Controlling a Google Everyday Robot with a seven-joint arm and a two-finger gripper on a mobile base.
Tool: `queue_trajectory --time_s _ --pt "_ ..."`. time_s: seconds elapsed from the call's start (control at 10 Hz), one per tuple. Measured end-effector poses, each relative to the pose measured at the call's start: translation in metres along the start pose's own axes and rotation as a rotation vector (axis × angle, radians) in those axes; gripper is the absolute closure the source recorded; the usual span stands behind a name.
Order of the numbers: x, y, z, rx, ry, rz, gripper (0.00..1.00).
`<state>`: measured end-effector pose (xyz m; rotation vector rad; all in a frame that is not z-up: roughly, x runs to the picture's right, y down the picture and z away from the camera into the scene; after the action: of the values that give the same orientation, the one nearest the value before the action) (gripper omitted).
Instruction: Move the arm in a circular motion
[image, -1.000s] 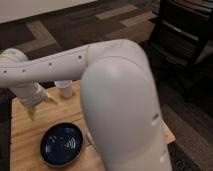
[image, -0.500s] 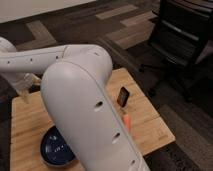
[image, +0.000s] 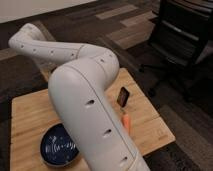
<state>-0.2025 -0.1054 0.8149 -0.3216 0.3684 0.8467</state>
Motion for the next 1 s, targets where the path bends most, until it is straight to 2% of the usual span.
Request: queue_trajectory --time_s 0.1,0.2,0.3,0.4,0.5,0.6,0.7,0.8,0.9,1.0 --pt "0.013 -0.03 0.005 0.014 0.014 0.059 0.35" --pt "0.039 -0.074 0.008 0.035 0.032 0.147 0.35" --pt "0.063 -0.103 0.008 0.051 0.046 0.21 0.35" --pt "0.097 -0.133 0.006 0.067 0.059 0.283 0.35" --pt "0.13 -0.153 0.003 0.074 0.072 0.346 0.35" --pt "0.173 -0.168 -0.002 0.078 0.09 0.418 0.35" --pt "0.224 -0.177 -0.009 0.083 0.115 0.491 0.35" --pt "0.253 -0.173 -0.015 0.08 0.129 0.525 0.35" --pt "0.284 -0.155 -0.024 0.071 0.148 0.543 0.35" --pt "0.305 -0.12 -0.038 0.049 0.156 0.522 0.35"
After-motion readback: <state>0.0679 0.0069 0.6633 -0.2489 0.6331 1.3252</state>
